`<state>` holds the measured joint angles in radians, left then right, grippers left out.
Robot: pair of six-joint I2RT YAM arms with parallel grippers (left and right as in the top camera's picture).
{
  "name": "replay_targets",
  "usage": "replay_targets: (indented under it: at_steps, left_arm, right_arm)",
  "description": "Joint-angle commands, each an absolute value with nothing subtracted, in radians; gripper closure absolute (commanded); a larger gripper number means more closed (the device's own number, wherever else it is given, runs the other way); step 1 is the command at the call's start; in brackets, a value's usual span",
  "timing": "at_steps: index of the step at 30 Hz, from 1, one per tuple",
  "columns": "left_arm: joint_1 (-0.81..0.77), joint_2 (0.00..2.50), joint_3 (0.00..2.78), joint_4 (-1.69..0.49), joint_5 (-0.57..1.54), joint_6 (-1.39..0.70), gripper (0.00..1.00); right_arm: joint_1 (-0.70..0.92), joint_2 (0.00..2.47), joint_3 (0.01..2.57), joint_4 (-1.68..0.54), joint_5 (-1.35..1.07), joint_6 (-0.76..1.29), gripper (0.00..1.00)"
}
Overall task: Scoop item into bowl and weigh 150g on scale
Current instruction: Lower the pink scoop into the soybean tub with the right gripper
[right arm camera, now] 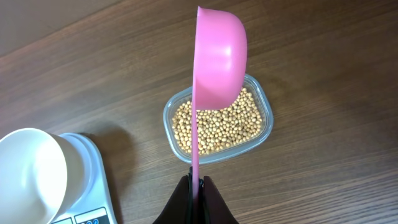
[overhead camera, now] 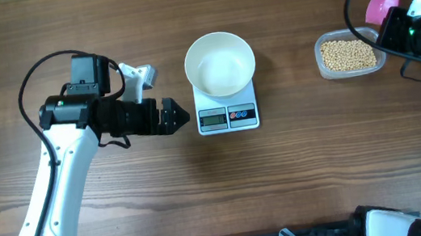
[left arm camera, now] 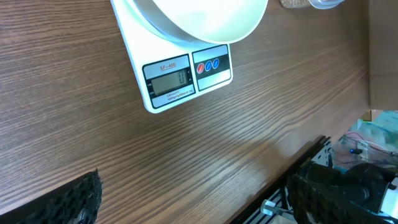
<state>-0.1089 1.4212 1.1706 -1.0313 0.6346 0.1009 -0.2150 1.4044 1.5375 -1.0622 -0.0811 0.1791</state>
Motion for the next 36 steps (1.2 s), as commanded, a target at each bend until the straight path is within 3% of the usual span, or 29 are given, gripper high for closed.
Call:
replay_targets:
  at_steps: [1,15,28,36]
  left_arm:
    - [-0.105,1.422,1.16,-1.031,0.653,0.125,0.0]
    - [-0.105,1.422,1.16,-1.032,0.653,0.125,0.0]
    - [-0.105,1.422,1.16,-1.022,0.654,0.124,0.0]
    - [-0.105,1.422,1.16,-1.022,0.654,0.124,0.0]
  right_arm:
    - [-0.217,1.409,1.544,-1.062,-0.075,0.184,0.95]
    - [-0.217,1.409,1.544,-1.087,0.101,0.181,0.96]
    - [-0.217,1.41,1.544,-1.108,0.102,0.072,0.96]
    - [-0.217,1.42,1.511,-1.107,-0.033,-0.166,0.96]
